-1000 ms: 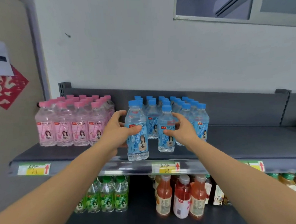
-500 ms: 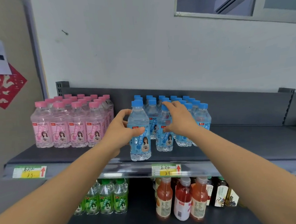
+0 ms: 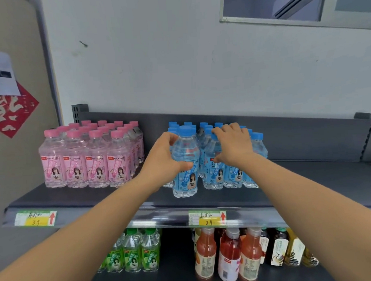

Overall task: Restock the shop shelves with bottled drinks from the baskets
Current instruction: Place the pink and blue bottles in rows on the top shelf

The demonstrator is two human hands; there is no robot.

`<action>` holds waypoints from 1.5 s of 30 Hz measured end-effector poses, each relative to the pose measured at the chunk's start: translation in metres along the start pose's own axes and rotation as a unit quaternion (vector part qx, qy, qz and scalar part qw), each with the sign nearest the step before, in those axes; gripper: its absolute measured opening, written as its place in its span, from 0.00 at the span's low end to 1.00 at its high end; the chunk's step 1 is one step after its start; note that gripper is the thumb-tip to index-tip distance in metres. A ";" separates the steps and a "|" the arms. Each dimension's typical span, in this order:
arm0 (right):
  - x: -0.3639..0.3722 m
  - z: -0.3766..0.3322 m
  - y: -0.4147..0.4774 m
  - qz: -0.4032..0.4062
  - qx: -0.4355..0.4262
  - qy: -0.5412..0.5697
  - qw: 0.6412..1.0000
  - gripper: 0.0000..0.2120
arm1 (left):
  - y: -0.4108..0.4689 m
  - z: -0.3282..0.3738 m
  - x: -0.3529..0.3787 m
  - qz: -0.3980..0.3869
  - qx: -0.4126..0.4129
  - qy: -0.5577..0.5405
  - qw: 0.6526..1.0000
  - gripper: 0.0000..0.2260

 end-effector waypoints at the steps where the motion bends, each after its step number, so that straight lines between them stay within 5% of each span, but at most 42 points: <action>1: 0.000 0.000 0.001 -0.002 -0.001 0.002 1.000 0.41 | 0.002 0.002 0.002 -0.006 0.006 0.013 1.000 0.27; 7: 0.003 0.004 0.002 0.011 -0.010 0.026 1.000 0.40 | 0.019 0.009 0.017 -0.075 0.042 0.084 0.993 0.49; 27: 0.011 0.017 0.005 0.019 -0.035 0.105 0.994 0.35 | 0.071 -0.013 0.043 -0.140 0.124 0.438 0.879 0.38; 36: 0.013 0.017 0.004 0.028 -0.030 0.109 0.993 0.36 | 0.083 -0.037 0.043 -0.159 0.112 0.501 0.843 0.38; 45: 0.012 0.013 0.001 0.020 -0.020 0.112 0.993 0.36 | 0.080 -0.042 0.042 -0.154 0.116 0.499 0.845 0.43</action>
Point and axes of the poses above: each hand's wrist, its own y-axis towards the middle knuckle, its own x-axis out of the palm, z = x × y, the point moved 4 cm from there along y, towards the middle knuckle, and after that the axes turned 13 degrees about x, right-handed, at the moved point
